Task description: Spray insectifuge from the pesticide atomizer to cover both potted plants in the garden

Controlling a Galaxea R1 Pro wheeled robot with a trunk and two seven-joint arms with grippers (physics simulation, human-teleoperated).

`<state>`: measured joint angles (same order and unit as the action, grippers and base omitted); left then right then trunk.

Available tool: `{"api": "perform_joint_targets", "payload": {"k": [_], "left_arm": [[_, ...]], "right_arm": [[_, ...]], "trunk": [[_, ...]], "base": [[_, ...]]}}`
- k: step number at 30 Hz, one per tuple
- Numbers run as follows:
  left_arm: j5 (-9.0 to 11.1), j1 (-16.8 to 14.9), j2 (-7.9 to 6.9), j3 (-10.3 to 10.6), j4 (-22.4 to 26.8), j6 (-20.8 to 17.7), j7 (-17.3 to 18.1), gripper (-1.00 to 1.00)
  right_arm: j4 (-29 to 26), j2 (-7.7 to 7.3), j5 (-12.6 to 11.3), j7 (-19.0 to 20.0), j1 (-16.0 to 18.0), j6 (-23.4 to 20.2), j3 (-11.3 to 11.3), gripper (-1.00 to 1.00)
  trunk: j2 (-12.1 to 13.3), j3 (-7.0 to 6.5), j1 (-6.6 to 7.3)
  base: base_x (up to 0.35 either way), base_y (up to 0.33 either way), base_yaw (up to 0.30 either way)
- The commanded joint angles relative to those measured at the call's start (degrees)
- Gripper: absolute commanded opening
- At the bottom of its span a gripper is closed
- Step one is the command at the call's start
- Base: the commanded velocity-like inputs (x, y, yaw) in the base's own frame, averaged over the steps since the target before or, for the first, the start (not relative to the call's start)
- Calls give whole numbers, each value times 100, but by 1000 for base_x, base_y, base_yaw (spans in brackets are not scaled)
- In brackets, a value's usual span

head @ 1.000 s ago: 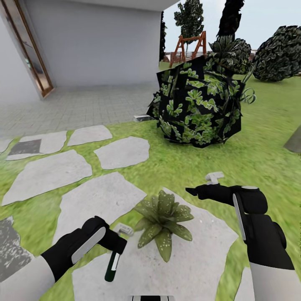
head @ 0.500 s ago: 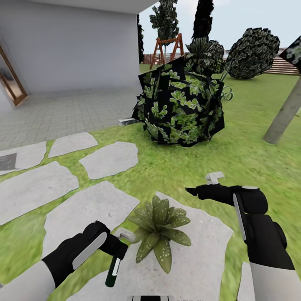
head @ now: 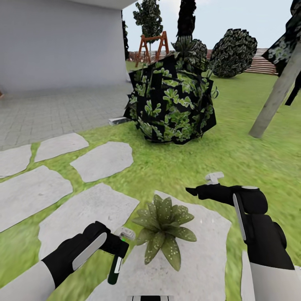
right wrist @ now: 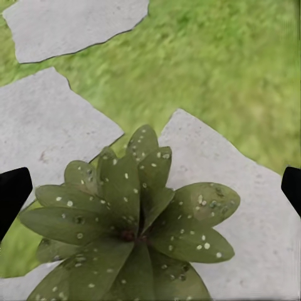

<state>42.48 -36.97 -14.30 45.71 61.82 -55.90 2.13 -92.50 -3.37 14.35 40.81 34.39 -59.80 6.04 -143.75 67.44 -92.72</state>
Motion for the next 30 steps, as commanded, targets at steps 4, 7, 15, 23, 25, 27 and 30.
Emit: {"api": "perform_joint_targets", "payload": {"k": [4, 7, 15, 23, 25, 27, 30], "left_arm": [[-25, -1, -7, 207, -166, 609, 45, -100], [-21, 3, -4, 280, -263, 749, 47, -100], [-93, 107, 83, 320, -307, 833, -9, -100], [-365, 107, 154, 303, -415, 935, -27, -100], [-369, 109, 155, 305, -438, 954, -28, -100], [-371, 110, 155, 306, -451, 974, -28, -100], [-369, 111, 155, 306, -459, 989, -17, -100]], "right_arm": [[-5, 7, 59, 59, 6, -20, 2, 100], [-5, 4, 59, 59, 6, -20, 2, 100], [-5, 0, 59, 59, 14, -20, 2, 100], [-5, -9, 59, 59, -30, -20, 10, 100], [-5, -12, 59, 59, -34, -20, 18, 100], [-5, -13, 59, 59, -36, -20, 48, 100], [-5, -14, 59, 59, -42, -20, 74, 100]], "trunk": [[-2, 5, 1], [-2, 5, 1], [-2, 5, 1], [-2, 5, 1], [-2, 5, 1], [-2, 5, 1], [-2, 5, 1]], "base": [[0, 283, -274], [0, 133, -276], [0, 13, -276], [0, 0, -75], [0, 0, -4], [0, 0, -2], [0, 109, -1]]}}
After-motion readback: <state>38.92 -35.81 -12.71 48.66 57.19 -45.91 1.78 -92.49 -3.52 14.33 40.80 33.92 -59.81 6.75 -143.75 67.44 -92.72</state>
